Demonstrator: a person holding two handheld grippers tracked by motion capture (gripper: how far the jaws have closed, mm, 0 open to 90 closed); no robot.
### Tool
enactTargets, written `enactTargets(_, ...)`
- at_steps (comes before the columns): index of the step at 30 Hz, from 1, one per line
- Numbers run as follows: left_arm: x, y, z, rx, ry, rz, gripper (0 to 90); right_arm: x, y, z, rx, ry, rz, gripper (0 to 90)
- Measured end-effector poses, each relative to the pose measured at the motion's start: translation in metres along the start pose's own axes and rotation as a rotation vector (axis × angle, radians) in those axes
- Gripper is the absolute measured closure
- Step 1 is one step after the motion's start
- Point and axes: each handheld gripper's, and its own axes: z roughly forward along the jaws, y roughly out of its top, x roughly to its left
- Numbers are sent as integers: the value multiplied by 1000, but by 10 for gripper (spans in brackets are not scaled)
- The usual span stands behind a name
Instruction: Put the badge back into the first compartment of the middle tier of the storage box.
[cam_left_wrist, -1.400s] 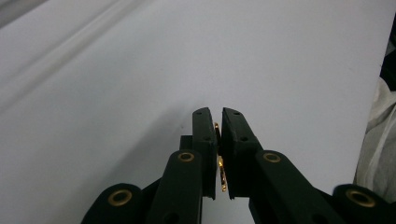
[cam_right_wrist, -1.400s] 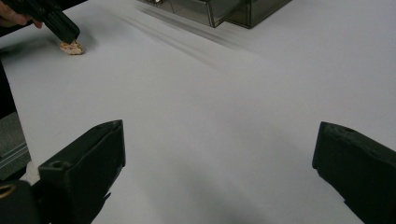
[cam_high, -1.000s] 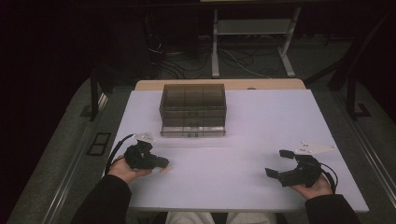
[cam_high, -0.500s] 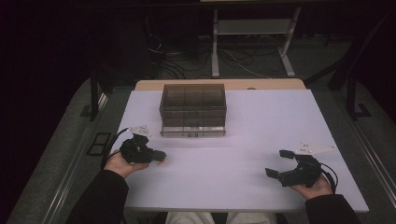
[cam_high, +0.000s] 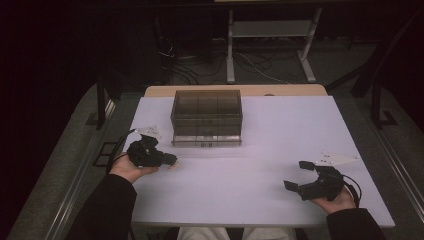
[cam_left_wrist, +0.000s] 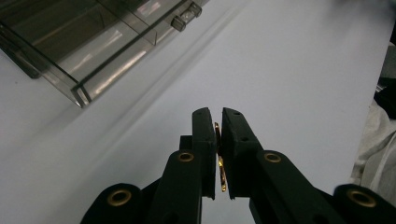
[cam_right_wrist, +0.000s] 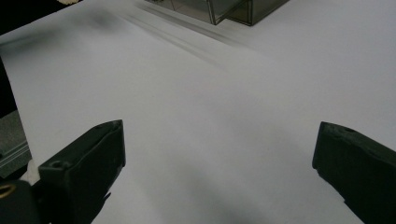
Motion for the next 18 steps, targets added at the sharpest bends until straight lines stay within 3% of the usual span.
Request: enactTargets(18,-1,31,-9,-1,12,49,837,0,0,-2,-8,-1,3,21)
